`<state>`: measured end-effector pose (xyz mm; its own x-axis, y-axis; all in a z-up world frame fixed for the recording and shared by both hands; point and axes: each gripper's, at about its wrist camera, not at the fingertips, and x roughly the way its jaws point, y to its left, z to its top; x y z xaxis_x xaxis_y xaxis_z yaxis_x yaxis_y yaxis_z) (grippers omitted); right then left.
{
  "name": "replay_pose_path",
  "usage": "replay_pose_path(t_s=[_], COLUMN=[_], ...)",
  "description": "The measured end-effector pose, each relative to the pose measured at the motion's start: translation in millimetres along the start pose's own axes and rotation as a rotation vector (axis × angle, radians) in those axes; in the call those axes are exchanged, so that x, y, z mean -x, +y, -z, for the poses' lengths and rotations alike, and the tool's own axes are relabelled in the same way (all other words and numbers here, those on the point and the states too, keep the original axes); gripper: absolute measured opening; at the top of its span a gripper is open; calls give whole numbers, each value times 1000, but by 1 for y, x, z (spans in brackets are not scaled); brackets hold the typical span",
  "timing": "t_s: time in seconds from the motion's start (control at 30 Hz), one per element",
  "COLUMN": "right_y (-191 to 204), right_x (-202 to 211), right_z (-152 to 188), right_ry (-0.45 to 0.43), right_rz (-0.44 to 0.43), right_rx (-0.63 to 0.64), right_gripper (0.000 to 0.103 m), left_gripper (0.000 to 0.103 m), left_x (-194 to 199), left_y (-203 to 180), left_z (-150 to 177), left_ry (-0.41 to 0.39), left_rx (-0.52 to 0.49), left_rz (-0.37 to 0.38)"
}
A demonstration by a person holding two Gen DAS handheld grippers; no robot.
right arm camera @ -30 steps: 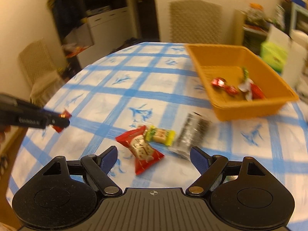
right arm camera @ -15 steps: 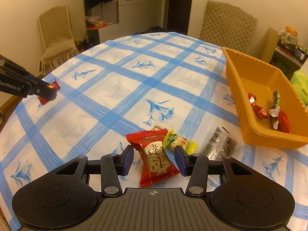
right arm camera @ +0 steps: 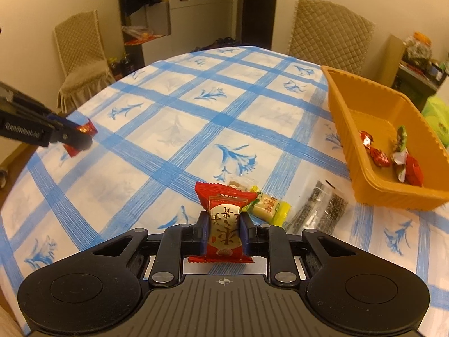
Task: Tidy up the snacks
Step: 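Grasp the red candy with the left tool while the right tool grasps the red-white snack bag, then carry the red candy and red-white bag over the orange tray with both tools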
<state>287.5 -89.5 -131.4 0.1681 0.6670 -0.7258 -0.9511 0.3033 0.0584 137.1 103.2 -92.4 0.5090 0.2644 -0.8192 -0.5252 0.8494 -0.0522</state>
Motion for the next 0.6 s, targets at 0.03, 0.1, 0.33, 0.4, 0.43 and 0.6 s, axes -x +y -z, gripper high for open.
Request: replay_pose_path(t_s=[0.03,0.1,0.33,0.4,0.43,0.6], right_y=[-1,-3,-14,-20,-23,-40], right_x=[3,11,39,47,51,71], right_z=[0,-1,4,5,6,7], right_ry=[-3,-9,-25,-30,-32,-56], right_rz=[-2,-2,2,6,9,35], right_rx=[-16,-46,-166,-200,-217,-284], right_gripper=[23,23,23,23,23,23], left_gripper=[19,19,19,19,19,19], left_x=[0,0,-1,-1,-1,0], left_y=[-2,-6,-26,-32,-36,-58], left_z=[-1,-3,-13,-17,-19,-33], left_ry=[0,-3,-8,-9,-10,-29], left_rx=[-5,-14,-57,-69,-77,-126], left_rz=[5,14,58,75,84,135])
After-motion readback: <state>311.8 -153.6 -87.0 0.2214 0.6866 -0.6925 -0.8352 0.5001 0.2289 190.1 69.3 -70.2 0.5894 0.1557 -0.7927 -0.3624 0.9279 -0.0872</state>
